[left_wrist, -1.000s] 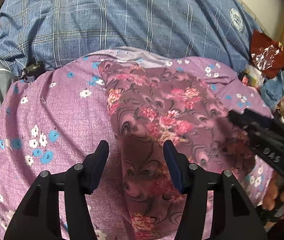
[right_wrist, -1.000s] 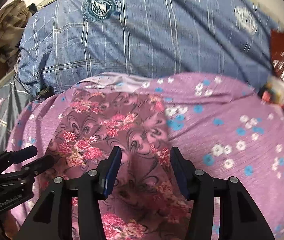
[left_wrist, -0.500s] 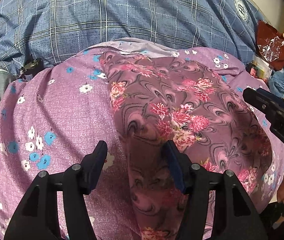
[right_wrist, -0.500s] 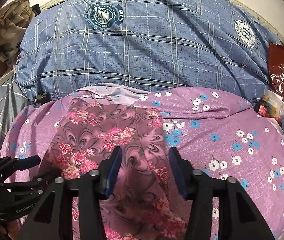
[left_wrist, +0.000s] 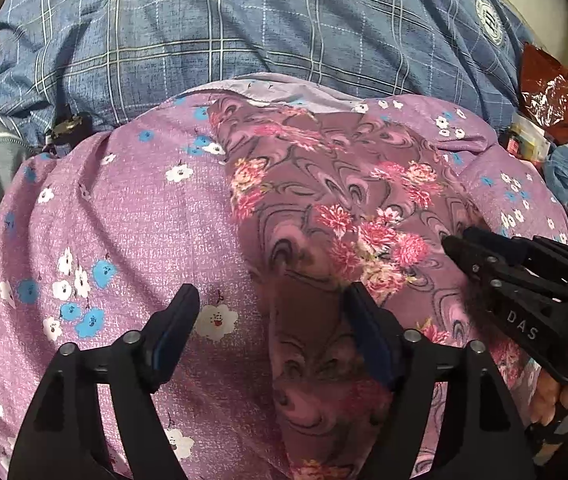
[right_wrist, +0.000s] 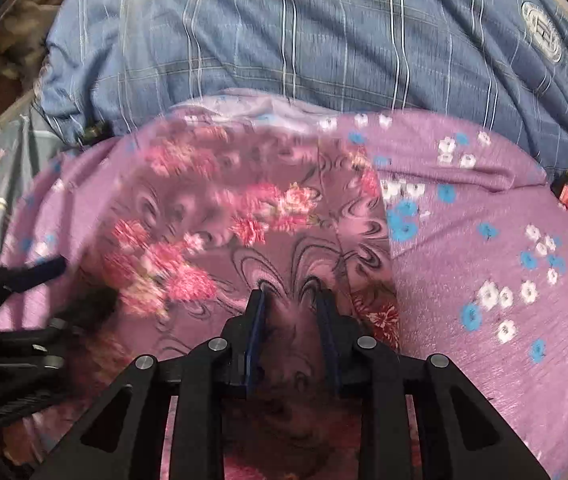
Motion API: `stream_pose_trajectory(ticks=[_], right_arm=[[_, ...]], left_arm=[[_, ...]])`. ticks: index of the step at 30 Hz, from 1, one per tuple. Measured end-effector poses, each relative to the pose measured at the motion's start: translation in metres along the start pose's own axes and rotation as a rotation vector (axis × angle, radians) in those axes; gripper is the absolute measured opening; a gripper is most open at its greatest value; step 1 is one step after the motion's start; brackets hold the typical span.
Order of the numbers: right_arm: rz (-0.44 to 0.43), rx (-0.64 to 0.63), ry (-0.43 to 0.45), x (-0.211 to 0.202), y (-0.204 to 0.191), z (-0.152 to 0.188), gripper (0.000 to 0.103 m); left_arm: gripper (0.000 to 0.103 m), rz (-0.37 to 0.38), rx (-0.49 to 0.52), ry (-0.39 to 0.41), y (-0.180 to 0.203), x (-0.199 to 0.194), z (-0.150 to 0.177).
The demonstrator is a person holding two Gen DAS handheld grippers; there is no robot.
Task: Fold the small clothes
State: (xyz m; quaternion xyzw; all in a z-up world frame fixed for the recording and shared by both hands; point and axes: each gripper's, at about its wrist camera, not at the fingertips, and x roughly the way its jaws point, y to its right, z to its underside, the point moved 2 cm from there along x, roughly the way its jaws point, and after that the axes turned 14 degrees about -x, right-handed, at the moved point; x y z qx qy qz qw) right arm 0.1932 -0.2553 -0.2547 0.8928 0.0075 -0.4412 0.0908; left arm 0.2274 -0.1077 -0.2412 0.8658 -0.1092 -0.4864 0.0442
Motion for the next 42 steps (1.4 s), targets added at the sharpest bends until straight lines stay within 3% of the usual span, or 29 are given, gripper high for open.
stream_pose_trajectory(ticks=[5, 8, 11, 13, 15, 18, 22, 25, 27, 29, 31, 37, 42], right_arm=[[-0.043, 0.071, 0.021, -0.014, 0.012, 0.003, 0.027], [-0.024, 0.092, 0.083, -0.032, 0.021, 0.002, 0.028], [-0.047, 0.140, 0.096, -0.030, 0.030, 0.000, 0.031], [-0.091, 0.167, 0.026, -0.009, 0.032, 0.002, 0.031], [-0.113, 0.184, -0.027, 0.009, 0.033, 0.002, 0.032], [-0.158, 0.224, -0.004, 0.006, 0.043, -0.007, 0.033], [-0.188, 0.283, 0.048, 0.008, 0.064, -0.026, 0.033], [-0.255, 0.299, 0.067, 0.024, 0.072, -0.049, 0.033], [-0.288, 0.300, 0.041, 0.043, 0.074, -0.059, 0.033], [-0.293, 0.299, -0.041, 0.071, 0.075, -0.062, 0.031], [-0.321, 0.330, -0.047, 0.088, 0.080, -0.059, 0.031], [-0.346, 0.347, -0.029, 0.065, 0.086, -0.051, 0.033], [-0.361, 0.304, 0.004, 0.022, 0.084, -0.030, 0.033]], left_arm=[[0.078, 0.009, -0.033, -0.011, -0.001, -0.010, -0.001], [0.078, 0.043, -0.044, 0.043, -0.001, -0.028, -0.005], [0.081, 0.021, -0.042, 0.079, -0.001, -0.028, -0.009], [0.080, -0.027, -0.055, 0.049, -0.002, -0.008, -0.013], [0.081, -0.024, -0.076, 0.006, -0.002, 0.007, -0.017], [0.081, 0.016, -0.144, -0.043, -0.003, 0.017, -0.028], [0.081, 0.025, -0.148, 0.025, 0.005, 0.020, -0.059], [0.081, 0.037, -0.173, -0.041, 0.003, 0.047, -0.077], [0.081, 0.048, -0.214, -0.089, -0.001, 0.065, -0.080], [0.083, 0.034, -0.232, -0.160, -0.002, 0.084, -0.077], [0.085, 0.016, -0.183, -0.153, 0.005, 0.087, -0.076], [0.085, 0.000, -0.206, -0.146, 0.006, 0.073, -0.076], [0.085, -0.017, -0.124, -0.088, 0.017, 0.040, -0.068]])
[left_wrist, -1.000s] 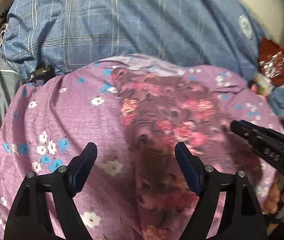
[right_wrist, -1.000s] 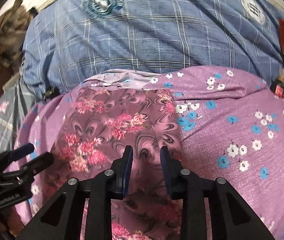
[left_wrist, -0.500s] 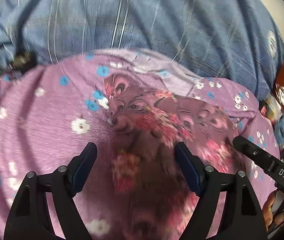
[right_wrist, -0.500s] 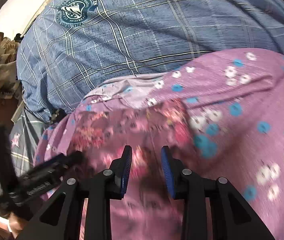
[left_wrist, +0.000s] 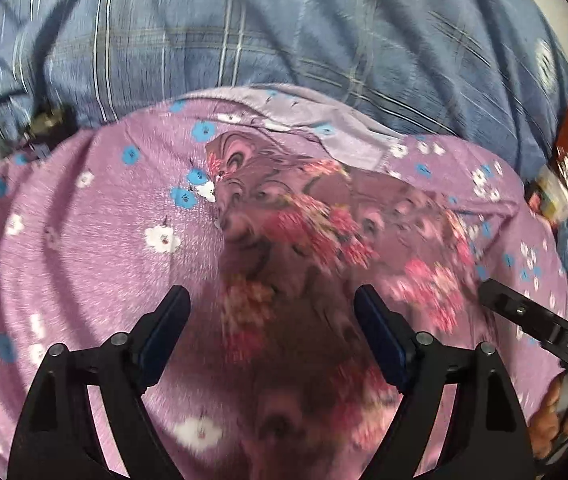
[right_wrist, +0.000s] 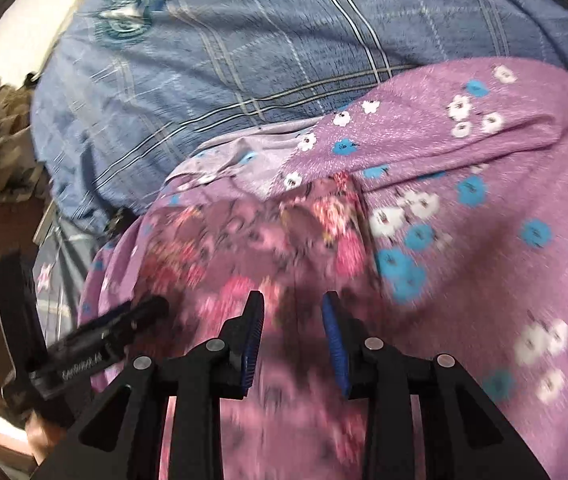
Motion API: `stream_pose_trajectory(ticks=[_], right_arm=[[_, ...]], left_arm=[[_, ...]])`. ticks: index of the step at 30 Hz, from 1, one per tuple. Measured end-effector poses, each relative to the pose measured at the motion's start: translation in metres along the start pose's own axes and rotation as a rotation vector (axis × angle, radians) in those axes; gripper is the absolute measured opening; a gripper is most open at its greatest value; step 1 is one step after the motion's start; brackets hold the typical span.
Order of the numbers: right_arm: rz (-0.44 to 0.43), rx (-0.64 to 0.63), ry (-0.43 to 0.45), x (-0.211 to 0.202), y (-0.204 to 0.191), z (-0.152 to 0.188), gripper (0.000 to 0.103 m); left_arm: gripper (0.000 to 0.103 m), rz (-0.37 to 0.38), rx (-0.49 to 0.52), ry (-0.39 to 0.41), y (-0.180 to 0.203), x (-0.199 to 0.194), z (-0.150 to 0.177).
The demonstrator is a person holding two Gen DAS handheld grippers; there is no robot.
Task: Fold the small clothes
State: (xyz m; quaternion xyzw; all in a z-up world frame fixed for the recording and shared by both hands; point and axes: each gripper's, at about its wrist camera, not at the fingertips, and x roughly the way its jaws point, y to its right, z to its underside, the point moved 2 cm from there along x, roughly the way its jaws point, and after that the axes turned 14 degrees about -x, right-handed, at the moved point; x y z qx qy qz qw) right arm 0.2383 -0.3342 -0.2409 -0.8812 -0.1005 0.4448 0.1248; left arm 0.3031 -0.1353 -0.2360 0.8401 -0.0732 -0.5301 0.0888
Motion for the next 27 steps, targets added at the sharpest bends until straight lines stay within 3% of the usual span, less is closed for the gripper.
stream_pose_trajectory(ticks=[8, 14, 18, 20, 23, 27], right_arm=[[-0.018, -0.094, -0.015, -0.046, -0.030, 0.054, 0.033], [0.034, -0.109, -0.113, -0.029, -0.039, 0.103, 0.032], [0.045, -0.116, -0.049, -0.044, -0.051, 0.102, 0.034], [0.046, -0.107, -0.011, -0.051, -0.054, 0.104, 0.034], [0.115, -0.148, 0.013, -0.053, -0.060, 0.109, 0.034], [0.155, -0.152, -0.064, -0.025, -0.055, 0.118, 0.035]], left_arm=[[0.085, -0.026, 0.107, 0.025, -0.011, -0.035, 0.056], [0.085, -0.060, 0.151, 0.041, -0.024, -0.047, 0.103], [0.086, -0.035, 0.084, 0.009, -0.039, -0.052, 0.119], [0.086, -0.025, 0.065, 0.051, -0.044, -0.066, 0.123], [0.086, -0.062, 0.062, 0.120, -0.052, -0.078, 0.132], [0.087, -0.097, 0.055, 0.022, -0.060, -0.049, 0.141]])
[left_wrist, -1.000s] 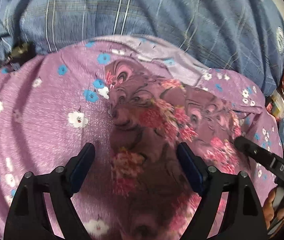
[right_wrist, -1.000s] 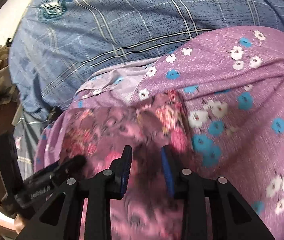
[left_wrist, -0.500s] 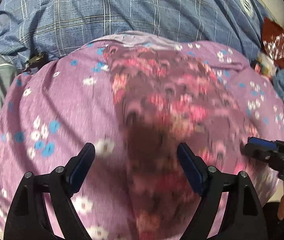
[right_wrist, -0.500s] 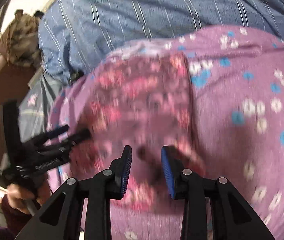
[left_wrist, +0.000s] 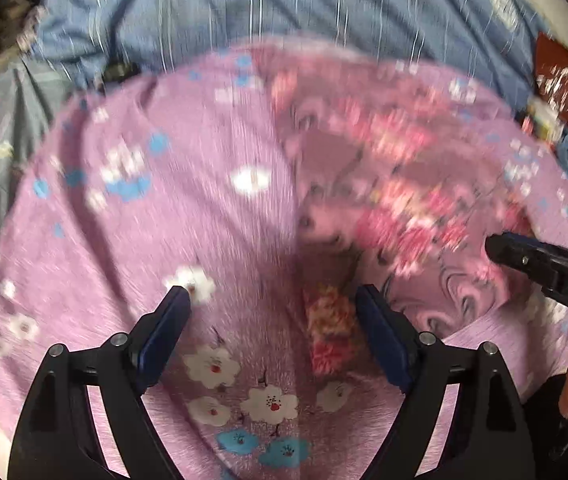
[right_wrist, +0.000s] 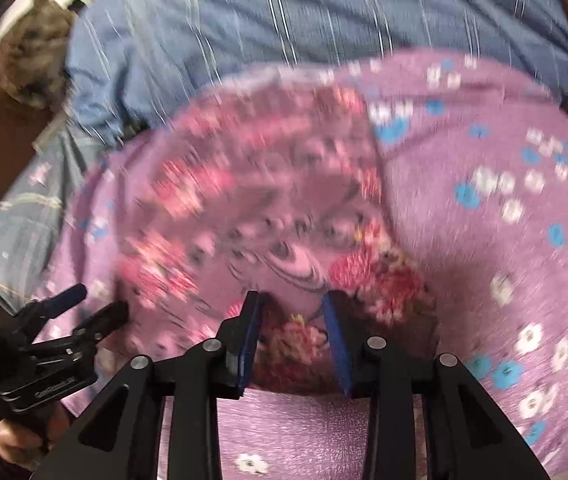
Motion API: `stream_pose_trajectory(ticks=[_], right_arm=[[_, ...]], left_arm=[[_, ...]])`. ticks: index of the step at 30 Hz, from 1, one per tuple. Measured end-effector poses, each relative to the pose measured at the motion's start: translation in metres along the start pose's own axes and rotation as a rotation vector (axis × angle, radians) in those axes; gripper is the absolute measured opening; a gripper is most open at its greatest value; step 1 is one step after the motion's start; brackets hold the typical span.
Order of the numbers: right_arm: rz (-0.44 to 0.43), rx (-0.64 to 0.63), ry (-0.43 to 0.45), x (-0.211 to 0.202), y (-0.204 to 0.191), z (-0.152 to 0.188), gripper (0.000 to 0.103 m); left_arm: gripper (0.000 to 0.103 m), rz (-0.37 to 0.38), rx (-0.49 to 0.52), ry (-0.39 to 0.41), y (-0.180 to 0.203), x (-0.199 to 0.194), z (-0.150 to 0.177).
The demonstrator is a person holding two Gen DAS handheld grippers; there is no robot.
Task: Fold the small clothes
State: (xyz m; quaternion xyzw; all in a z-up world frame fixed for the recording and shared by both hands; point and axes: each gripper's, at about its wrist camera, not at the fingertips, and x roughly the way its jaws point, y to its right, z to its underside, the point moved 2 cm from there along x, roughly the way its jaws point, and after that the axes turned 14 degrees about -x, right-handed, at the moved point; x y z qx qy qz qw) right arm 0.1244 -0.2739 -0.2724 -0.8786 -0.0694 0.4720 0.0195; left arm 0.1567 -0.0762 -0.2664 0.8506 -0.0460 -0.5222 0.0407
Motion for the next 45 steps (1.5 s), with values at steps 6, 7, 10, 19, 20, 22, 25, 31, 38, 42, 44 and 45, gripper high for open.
stream_pose_trajectory(ticks=[6, 7, 10, 19, 20, 22, 25, 31, 38, 42, 44, 45], right_arm=[[0.006, 0.007, 0.042, -0.020, -0.006, 0.004, 0.040], [0.013, 0.007, 0.051, -0.024, -0.007, 0.005, 0.040], [0.054, -0.031, 0.104, -0.045, -0.017, 0.005, 0.040], [0.146, -0.134, 0.193, -0.095, -0.045, -0.003, 0.039], [0.153, -0.141, 0.201, -0.099, -0.048, -0.003, 0.039], [0.162, -0.153, 0.219, -0.109, -0.053, -0.004, 0.043], [0.175, -0.160, 0.241, -0.121, -0.057, -0.004, 0.051], [0.197, -0.173, 0.272, -0.139, -0.064, -0.002, 0.058], [0.224, -0.183, 0.302, -0.157, -0.070, 0.002, 0.058], [0.234, -0.179, 0.328, -0.168, -0.072, 0.003, 0.059], [0.238, -0.179, 0.339, -0.173, -0.073, 0.003, 0.059], [0.241, -0.180, 0.344, -0.175, -0.073, 0.003, 0.060]], left_arm=[[0.087, 0.004, -0.020, 0.060, -0.001, -0.020, 0.002], [0.087, 0.013, -0.025, 0.073, 0.000, -0.027, 0.004], [0.087, 0.037, -0.012, 0.147, 0.002, -0.054, 0.011], [0.089, 0.044, 0.031, 0.300, 0.011, -0.119, 0.018], [0.089, 0.042, 0.031, 0.307, 0.010, -0.122, 0.018], [0.090, 0.037, 0.030, 0.316, 0.010, -0.132, 0.018], [0.090, 0.023, 0.023, 0.337, 0.010, -0.143, 0.019], [0.091, -0.005, 0.012, 0.375, 0.007, -0.160, 0.021], [0.091, -0.025, -0.005, 0.416, 0.004, -0.181, 0.023], [0.092, -0.048, -0.015, 0.429, 0.002, -0.187, 0.023], [0.092, -0.076, -0.023, 0.448, -0.001, -0.190, 0.023], [0.092, -0.089, -0.029, 0.453, -0.002, -0.191, 0.023]])
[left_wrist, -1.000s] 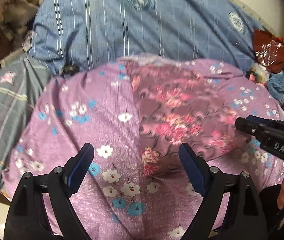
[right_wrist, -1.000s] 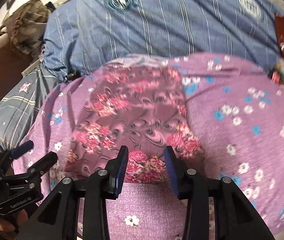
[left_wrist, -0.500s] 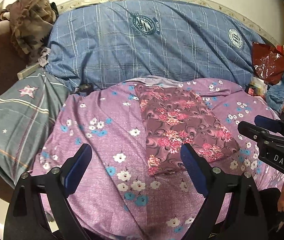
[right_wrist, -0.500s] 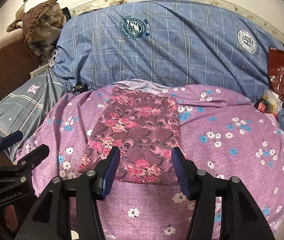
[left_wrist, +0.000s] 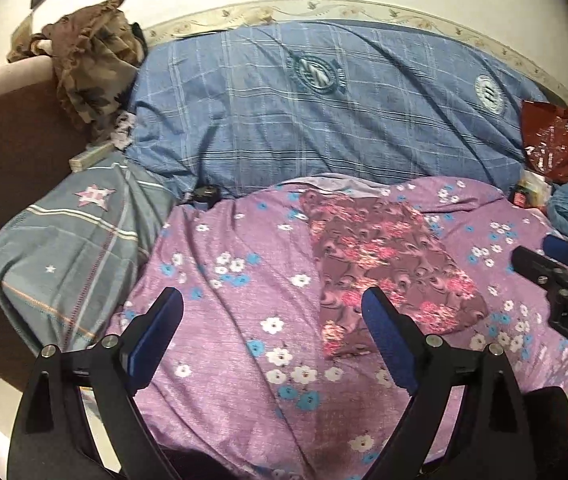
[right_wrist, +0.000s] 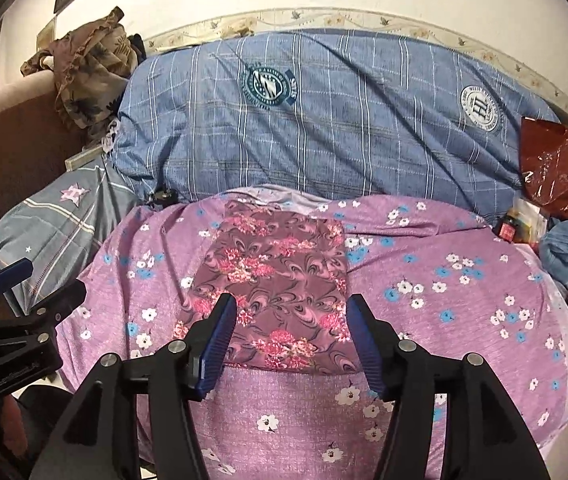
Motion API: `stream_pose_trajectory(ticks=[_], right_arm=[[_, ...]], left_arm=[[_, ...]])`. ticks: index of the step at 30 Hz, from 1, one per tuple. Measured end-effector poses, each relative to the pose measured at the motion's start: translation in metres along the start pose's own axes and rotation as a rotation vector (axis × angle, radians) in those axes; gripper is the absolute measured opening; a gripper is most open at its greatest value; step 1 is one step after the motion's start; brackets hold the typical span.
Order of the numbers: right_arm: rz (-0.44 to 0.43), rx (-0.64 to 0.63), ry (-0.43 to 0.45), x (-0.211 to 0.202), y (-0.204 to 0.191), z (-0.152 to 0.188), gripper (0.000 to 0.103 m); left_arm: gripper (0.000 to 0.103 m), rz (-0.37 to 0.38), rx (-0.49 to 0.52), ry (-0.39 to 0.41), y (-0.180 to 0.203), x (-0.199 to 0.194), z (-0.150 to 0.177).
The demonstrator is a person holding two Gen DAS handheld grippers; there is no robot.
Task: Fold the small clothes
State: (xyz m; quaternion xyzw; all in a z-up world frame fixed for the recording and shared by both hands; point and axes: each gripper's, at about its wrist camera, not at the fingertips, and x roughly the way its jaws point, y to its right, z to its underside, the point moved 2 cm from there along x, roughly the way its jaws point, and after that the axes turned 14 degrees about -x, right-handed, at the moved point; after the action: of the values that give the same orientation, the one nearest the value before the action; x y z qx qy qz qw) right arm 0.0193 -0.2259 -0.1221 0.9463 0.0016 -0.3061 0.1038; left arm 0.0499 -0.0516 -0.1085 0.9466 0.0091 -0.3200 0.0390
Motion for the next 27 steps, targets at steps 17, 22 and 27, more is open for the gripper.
stream_pose_trajectory(ticks=[17, 22, 27], right_arm=[[0.003, 0.044, 0.033, -0.005, 0.004, -0.002, 0.060], [0.000, 0.045, 0.032, -0.004, 0.005, -0.002, 0.060], [-0.001, 0.049, 0.034, -0.004, 0.004, -0.002, 0.060]], left_arm=[[0.092, -0.066, -0.084, 0.014, -0.021, 0.006, -0.003], [0.092, -0.118, -0.082, 0.025, -0.022, 0.008, -0.002], [0.092, -0.118, -0.069, 0.028, -0.020, 0.006, -0.001]])
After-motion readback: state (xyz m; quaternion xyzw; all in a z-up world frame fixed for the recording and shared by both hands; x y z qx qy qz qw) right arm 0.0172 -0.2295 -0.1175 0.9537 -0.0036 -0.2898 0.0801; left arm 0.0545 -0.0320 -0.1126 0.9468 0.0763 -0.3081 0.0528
